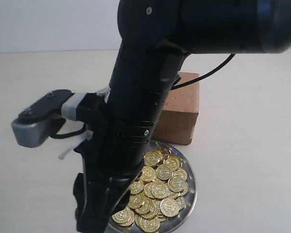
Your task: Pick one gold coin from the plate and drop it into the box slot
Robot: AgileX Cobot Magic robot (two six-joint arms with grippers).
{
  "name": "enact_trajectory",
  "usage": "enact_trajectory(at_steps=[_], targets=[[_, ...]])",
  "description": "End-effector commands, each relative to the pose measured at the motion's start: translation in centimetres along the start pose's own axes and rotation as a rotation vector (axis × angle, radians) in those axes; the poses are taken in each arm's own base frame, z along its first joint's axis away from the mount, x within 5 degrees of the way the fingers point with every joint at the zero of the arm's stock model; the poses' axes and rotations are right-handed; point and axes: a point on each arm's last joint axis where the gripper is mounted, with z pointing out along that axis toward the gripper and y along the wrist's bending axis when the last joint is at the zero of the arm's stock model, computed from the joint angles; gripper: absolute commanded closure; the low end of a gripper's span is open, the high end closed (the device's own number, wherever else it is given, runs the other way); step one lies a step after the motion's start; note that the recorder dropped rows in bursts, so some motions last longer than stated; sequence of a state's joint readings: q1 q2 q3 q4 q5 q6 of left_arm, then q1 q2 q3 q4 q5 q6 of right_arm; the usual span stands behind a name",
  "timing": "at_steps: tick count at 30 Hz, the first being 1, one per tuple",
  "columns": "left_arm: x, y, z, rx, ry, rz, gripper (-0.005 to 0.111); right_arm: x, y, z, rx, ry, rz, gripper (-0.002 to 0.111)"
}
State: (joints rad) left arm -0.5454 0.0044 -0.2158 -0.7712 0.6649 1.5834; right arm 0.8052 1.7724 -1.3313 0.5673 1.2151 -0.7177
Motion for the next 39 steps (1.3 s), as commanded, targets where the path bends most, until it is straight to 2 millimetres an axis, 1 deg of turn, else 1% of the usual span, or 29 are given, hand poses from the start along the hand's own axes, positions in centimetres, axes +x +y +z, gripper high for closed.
enact_trajectory(at_steps=[1, 2, 3, 4, 5, 6, 7, 9, 10, 11, 18, 24, 35, 37, 39], targets=[[-0.7, -1.6, 0.0, 0.131, -0.13, 0.166, 0.095, -0.9, 1.9, -1.6, -0.094, -0.135, -0.038, 0.078], [-0.5, -2.0, 0.1, 0.165, -0.145, 0.239, 0.08, -0.9, 2.0, -1.7, -0.092, -0.138, -0.036, 0.078], [-0.4, -2.1, 0.2, 0.181, -0.149, 0.261, 0.069, -0.9, 2.1, -1.8, -0.099, -0.146, -0.032, 0.078], [-0.3, -2.3, 0.3, 0.21, -0.161, 0.287, 0.041, -1.0, 2.2, -1.8, -0.113, -0.157, -0.01, 0.078], [-0.3, -2.3, 0.4, 0.225, -0.171, 0.288, 0.026, -1.1, 2.6, -1.7, -0.12, -0.155, -0.015, 0.078], [-0.3, -2.3, 0.4, 0.229, -0.175, 0.284, 0.023, -1.2, 2.9, -1.5, -0.125, -0.149, -0.019, 0.078], [-0.3, -2.3, 0.5, 0.237, -0.178, 0.293, 0.03, -1.4, 3.6, -1.0, -0.135, -0.135, -0.037, 0.078], [-0.3, -2.5, 0.4, 0.262, -0.203, 0.366, 0.046, -1.8, 5.4, 0.0, -0.157, -0.106, -0.087, 0.078], [-0.4, -2.6, 0.4, 0.27, -0.215, 0.366, 0.05, -1.9, 6.1, 0.4, -0.165, -0.096, -0.105, 0.078], [-0.5, -2.6, 0.3, 0.275, -0.225, 0.366, 0.051, -2.0, 6.8, 0.8, -0.174, -0.084, -0.126, 0.078], [-0.6, -2.8, 0.1, 0.304, -0.263, 0.364, 0.051, -2.4, 8.8, 1.5, -0.234, -0.091, -0.153, 0.078], [-0.8, -3.0, -0.1, 0.333, -0.296, 0.37, 0.051, -2.5, 9.0, 1.5, -0.254, -0.106, -0.144, 0.078], [-1.1, -3.0, -0.2, 0.327, -0.333, 0.331, 0.052, -2.9, 9.4, 1.4, -0.301, -0.139, -0.12, 0.078], [-1.1, -3.0, -0.2, 0.327, -0.335, 0.33, 0.054, -2.9, 9.4, 1.4, -0.303, -0.141, -0.119, 0.078], [-1.1, -3.0, -0.2, 0.327, -0.335, 0.33, 0.06, -2.9, 9.4, 1.4, -0.304, -0.14, -0.118, 0.078]])
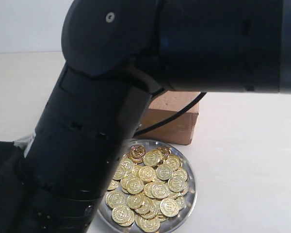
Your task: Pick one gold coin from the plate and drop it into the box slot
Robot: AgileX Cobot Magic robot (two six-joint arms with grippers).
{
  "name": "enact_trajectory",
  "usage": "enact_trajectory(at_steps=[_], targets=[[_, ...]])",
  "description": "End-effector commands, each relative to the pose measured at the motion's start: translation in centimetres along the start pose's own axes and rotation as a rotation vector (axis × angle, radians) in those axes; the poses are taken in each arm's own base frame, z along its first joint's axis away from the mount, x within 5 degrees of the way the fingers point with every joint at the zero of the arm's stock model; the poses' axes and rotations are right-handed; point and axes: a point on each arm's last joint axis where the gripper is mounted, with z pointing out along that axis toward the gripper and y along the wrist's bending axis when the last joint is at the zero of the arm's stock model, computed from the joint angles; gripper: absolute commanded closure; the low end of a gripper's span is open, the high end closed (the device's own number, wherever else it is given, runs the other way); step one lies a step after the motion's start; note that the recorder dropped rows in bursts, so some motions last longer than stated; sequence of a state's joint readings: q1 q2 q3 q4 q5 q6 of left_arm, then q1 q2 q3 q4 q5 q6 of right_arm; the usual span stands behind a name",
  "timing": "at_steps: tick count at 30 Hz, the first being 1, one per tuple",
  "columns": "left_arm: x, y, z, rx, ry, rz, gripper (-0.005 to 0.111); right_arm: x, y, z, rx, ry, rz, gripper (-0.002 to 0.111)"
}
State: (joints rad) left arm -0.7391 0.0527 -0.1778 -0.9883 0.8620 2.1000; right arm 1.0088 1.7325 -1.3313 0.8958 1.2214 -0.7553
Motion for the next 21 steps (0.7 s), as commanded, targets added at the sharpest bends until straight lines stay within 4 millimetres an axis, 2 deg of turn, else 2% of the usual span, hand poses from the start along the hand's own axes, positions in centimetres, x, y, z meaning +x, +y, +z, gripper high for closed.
enact_trajectory(at_steps=[1, 3, 7, 11, 19, 21], targets=[[-0.1, 0.0, 0.1, -0.002, -0.016, -0.02, 0.062, -0.1, 0.3, -0.1, -0.008, -0.013, -0.012, 0.078], [-0.1, 0.0, 0.1, -0.002, -0.016, -0.02, 0.067, -0.1, 0.3, -0.1, -0.008, -0.013, -0.012, 0.078], [-0.1, 0.0, 0.1, -0.002, -0.016, -0.02, 0.067, -0.1, 0.5, 0.1, -0.012, -0.008, -0.018, 0.078], [-0.2, 0.1, 0.1, -0.011, -0.032, -0.035, 0.067, -0.2, 1.5, 1.6, -0.036, 0.033, -0.06, 0.078], [-0.2, -0.2, 0.1, 0.007, -0.041, -0.038, 0.068, -0.2, 0.7, 2.1, -0.005, 0.037, -0.057, 0.078], [-0.2, -0.3, 0.1, 0.015, -0.044, -0.039, 0.072, -0.3, 0.6, 2.1, 0.005, 0.032, -0.059, 0.078]])
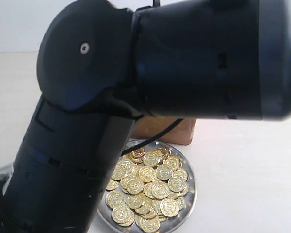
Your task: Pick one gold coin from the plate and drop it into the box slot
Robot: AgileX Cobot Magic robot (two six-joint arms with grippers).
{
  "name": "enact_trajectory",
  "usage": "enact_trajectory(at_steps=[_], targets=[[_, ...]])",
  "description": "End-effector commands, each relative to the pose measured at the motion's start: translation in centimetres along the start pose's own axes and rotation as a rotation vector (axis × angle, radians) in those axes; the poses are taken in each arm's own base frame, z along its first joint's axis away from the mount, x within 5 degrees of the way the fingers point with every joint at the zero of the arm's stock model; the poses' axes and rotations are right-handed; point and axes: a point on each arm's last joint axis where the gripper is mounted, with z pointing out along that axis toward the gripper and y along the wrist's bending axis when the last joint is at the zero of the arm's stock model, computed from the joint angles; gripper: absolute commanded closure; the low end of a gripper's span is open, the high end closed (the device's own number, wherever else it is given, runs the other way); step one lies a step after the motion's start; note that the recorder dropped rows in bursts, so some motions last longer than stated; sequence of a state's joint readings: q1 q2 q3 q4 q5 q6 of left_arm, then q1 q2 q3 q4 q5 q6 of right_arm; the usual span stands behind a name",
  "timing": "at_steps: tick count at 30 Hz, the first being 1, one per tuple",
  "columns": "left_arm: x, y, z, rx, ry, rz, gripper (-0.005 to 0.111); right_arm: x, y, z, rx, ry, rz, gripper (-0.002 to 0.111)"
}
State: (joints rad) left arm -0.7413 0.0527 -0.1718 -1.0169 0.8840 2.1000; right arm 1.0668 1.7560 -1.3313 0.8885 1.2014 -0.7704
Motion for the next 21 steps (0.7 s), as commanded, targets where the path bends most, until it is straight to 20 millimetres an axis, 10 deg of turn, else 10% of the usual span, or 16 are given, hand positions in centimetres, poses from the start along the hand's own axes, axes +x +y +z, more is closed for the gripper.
enact_trajectory(at_steps=[1, 21], targets=[[0.01, -0.06, 0.08, 0.001, -0.013, -0.024, 0.08, -0.21, -0.16, 0.08, 0.025, -0.014, -0.019, 0.078], [0.22, 0.06, 0.1, -0.015, 0.007, -0.094, 0.107, 0.11, -0.75, 0.05, 0.09, 0.022, -0.038, 0.078]])
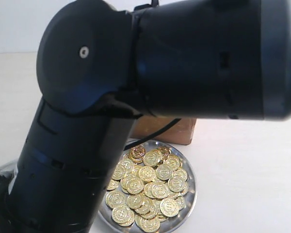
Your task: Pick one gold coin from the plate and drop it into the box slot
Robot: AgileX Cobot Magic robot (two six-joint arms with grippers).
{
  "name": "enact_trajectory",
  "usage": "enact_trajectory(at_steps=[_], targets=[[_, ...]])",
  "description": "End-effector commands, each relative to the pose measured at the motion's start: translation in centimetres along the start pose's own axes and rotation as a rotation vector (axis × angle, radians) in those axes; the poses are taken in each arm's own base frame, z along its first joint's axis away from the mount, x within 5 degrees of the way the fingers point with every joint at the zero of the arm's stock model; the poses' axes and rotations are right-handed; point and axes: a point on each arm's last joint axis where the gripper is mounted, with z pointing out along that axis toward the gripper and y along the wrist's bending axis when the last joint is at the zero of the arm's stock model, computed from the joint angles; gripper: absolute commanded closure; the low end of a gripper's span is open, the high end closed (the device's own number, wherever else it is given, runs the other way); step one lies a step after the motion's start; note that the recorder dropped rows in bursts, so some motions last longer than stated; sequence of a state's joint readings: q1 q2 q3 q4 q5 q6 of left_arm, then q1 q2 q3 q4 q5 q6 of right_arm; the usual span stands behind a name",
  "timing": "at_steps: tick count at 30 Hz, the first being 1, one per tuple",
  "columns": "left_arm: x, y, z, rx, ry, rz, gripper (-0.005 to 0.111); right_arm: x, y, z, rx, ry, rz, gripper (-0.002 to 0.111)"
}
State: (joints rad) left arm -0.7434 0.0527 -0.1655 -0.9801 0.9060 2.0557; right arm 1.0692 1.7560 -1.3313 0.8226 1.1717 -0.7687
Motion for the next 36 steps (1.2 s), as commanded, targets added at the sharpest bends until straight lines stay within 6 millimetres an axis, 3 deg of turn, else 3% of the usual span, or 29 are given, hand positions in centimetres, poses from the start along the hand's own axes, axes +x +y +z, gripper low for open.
enact_trajectory(at_steps=[1, 3, 6, 8, 12, 18, 22, 25, 29, 33, 36], targets=[[0.0, 0.5, 0.0, -0.056, -0.008, -0.07, 0.107, -0.1, -0.2, 0.0, 0.026, -0.001, -0.013, 0.078], [0.0, 0.6, 0.0, -0.06, -0.009, -0.075, 0.107, -0.1, -0.3, 0.0, 0.029, -0.004, 0.007, 0.072], [0.0, 0.6, 0.0, -0.06, -0.007, -0.091, 0.107, -0.1, -0.3, 0.0, 0.041, -0.007, 0.025, 0.049], [0.1, 0.6, 0.0, -0.061, 0.002, -0.092, 0.107, -0.1, -0.4, -0.4, 0.083, -0.01, 0.028, 0.04], [0.3, 0.7, 0.0, -0.071, 0.026, -0.114, 0.107, 0.1, -0.4, -2.3, 0.264, -0.024, 0.005, 0.042], [1.1, 1.4, -0.1, -0.158, 0.103, -0.189, 0.107, 1.5, 1.7, -9.0, 0.557, -0.102, -0.004, 0.042], [2.3, 2.2, 0.0, -0.218, 0.203, -0.248, 0.107, 3.4, 5.0, -14.1, 0.734, -0.224, 0.046, 0.042], [3.1, 3.0, 0.5, -0.161, 0.283, -0.229, 0.107, 5.1, 8.0, -16.4, 0.761, -0.305, 0.074, 0.042], [4.3, 6.2, 1.6, -0.088, 0.418, -0.157, 0.107, 7.6, 11.1, -17.7, 0.72, -0.339, 0.132, 0.044], [5.0, 11.4, 3.7, -0.017, 0.458, -0.111, 0.107, 9.8, 11.6, -16.6, 0.675, -0.325, 0.176, 0.047], [6.6, 15.4, 6.8, 0.049, 0.474, -0.13, 0.107, 11.9, 11.0, -14.8, 0.644, -0.278, 0.213, 0.049]])
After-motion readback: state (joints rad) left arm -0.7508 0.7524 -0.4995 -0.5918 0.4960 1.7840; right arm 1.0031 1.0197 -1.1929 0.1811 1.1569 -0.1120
